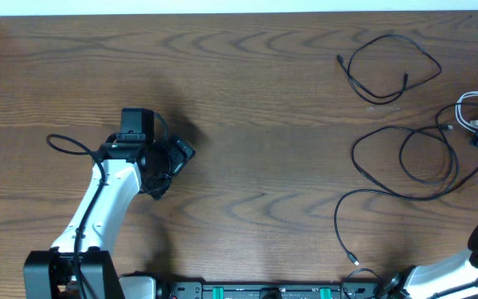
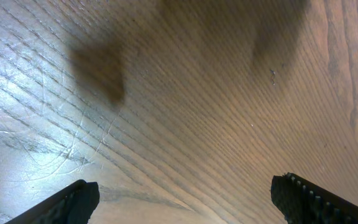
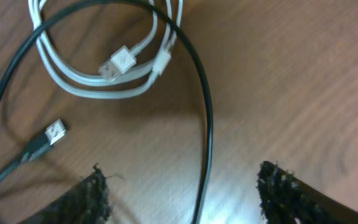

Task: Untangle cables

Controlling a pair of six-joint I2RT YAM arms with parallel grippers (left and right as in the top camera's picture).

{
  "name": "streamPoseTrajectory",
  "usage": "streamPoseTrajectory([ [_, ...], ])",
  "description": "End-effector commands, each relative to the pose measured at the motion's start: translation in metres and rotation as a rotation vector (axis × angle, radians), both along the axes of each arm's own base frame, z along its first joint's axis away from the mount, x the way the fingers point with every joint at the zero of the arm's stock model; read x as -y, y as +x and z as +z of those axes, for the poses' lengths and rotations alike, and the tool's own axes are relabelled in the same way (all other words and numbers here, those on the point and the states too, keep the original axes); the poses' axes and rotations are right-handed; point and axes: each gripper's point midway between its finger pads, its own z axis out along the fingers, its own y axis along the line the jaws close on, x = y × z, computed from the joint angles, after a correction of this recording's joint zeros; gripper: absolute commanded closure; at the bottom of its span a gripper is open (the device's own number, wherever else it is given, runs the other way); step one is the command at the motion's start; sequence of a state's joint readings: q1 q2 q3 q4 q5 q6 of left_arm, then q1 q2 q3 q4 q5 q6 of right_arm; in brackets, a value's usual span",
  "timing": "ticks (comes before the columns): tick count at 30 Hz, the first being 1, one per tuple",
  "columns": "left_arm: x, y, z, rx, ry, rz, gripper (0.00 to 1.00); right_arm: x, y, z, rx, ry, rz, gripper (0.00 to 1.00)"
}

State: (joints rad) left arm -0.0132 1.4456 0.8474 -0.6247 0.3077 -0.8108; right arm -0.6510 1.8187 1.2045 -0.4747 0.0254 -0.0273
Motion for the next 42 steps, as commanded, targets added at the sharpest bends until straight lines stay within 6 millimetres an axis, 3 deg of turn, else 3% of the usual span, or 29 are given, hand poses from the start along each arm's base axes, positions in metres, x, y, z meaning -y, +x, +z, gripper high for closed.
streamPoseTrajectory([
  [1,-0.003,0.002,0.004,0.015,0.015,0.001,0.06,0.005,0.006,-0.021,-0.017,-0.013,0.069,0.31],
  [6,-0.003,0.002,0.004,0.015,0.015,0.001,0.06,0.011,0.012,-0.049,-0.024,-0.009,0.068,0.32],
  [11,-0.003,0.002,0.004,0.015,0.015,0.001,0.07,0.014,0.005,-0.087,-0.072,0.032,0.053,0.39],
  [12,-0.003,0.002,0.004,0.015,0.015,0.001,0.07,0.014,0.001,-0.095,-0.087,0.043,0.048,0.45],
  [15,-0.003,0.002,0.004,0.015,0.015,0.001,0.06,0.014,-0.010,-0.112,-0.137,0.064,0.033,0.99],
  [17,-0.003,0.002,0.004,0.015,0.015,0.001,0.07,0.011,-0.015,-0.112,-0.147,0.086,0.003,0.99],
  [21,-0.003,0.002,0.004,0.015,0.015,0.001,0.07,0.011,-0.010,-0.076,-0.074,0.094,-0.088,0.99],
  [26,-0.003,0.002,0.004,0.015,0.015,0.001,0.07,0.008,-0.001,0.016,0.088,0.027,-0.142,0.99],
  [30,-0.003,0.002,0.004,0.015,0.015,0.001,0.07,-0.006,-0.015,0.080,0.202,0.022,-0.230,0.99],
  [32,-0.003,0.002,0.004,0.015,0.015,0.001,0.07,-0.013,-0.023,0.099,0.246,0.042,-0.292,0.99],
  [36,-0.003,0.002,0.004,0.015,0.015,0.001,0.07,-0.033,-0.045,0.112,0.246,0.114,-0.388,0.99],
  [40,-0.003,0.002,0.004,0.015,0.015,0.001,0.07,-0.051,-0.064,0.096,0.140,0.171,-0.402,0.99],
  [42,-0.003,0.002,0.004,0.015,0.015,0.001,0.07,-0.056,-0.069,0.087,0.100,0.190,-0.404,0.92],
])
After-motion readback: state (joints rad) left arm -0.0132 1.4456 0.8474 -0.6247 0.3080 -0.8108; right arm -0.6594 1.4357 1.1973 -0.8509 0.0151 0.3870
